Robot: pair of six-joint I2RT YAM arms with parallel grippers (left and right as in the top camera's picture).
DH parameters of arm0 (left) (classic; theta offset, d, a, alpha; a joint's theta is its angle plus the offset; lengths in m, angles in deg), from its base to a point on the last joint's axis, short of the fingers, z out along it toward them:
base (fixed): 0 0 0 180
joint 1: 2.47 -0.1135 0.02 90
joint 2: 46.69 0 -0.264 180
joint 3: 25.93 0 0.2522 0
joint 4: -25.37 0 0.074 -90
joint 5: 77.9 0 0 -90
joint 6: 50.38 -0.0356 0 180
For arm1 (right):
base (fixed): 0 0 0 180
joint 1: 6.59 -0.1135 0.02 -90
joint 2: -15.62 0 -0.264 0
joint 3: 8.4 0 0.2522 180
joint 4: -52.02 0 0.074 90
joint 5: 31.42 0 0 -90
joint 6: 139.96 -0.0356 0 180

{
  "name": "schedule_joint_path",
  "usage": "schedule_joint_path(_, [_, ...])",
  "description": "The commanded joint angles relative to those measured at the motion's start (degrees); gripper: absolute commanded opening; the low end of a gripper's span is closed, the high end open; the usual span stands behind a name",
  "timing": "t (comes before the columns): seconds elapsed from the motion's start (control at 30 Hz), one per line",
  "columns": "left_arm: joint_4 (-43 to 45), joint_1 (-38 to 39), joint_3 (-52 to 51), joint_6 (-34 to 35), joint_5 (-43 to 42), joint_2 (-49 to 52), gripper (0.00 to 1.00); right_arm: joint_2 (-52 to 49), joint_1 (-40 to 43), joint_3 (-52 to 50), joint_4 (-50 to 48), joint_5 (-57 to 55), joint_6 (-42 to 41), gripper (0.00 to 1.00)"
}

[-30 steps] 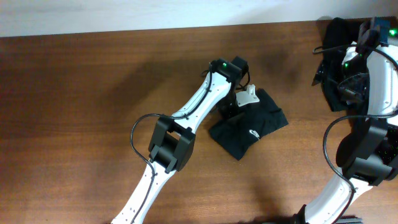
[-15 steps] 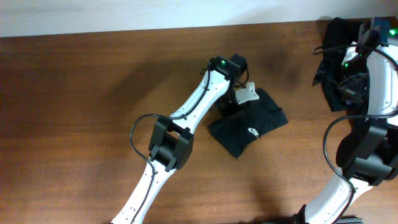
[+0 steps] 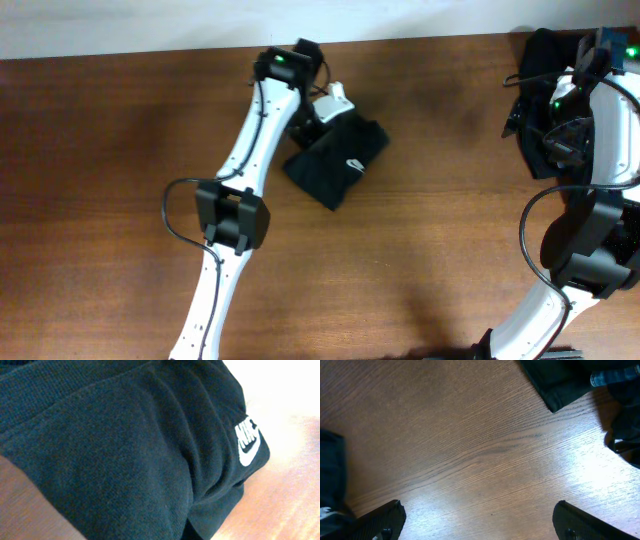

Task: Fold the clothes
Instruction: 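Carry the held bundle leftward to the table's left edge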

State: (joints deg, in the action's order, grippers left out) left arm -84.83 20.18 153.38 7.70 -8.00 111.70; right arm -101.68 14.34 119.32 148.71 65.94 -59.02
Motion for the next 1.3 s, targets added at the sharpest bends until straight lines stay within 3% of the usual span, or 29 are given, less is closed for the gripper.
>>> schedule_joint_path(0.0, [-0.26,-2.80,1.16,-0.26,3.08,0.28,0.00,0.57,0.11,0.70,-0.02,-0.48,-0.42,0.99])
schedule_joint_path(0.5, [-0.20,-19.45,1.16,-0.76,18.49,0.28,0.00,0.57,0.11,0.70,-0.02,-0.48,-0.44,0.99])
schedule_joint_path(1.27, [9.77,-52.85,0.74,-3.76,18.84,2.97,0.00,0.57,0.11,0.70,-0.02,-0.48,-0.44,0.99])
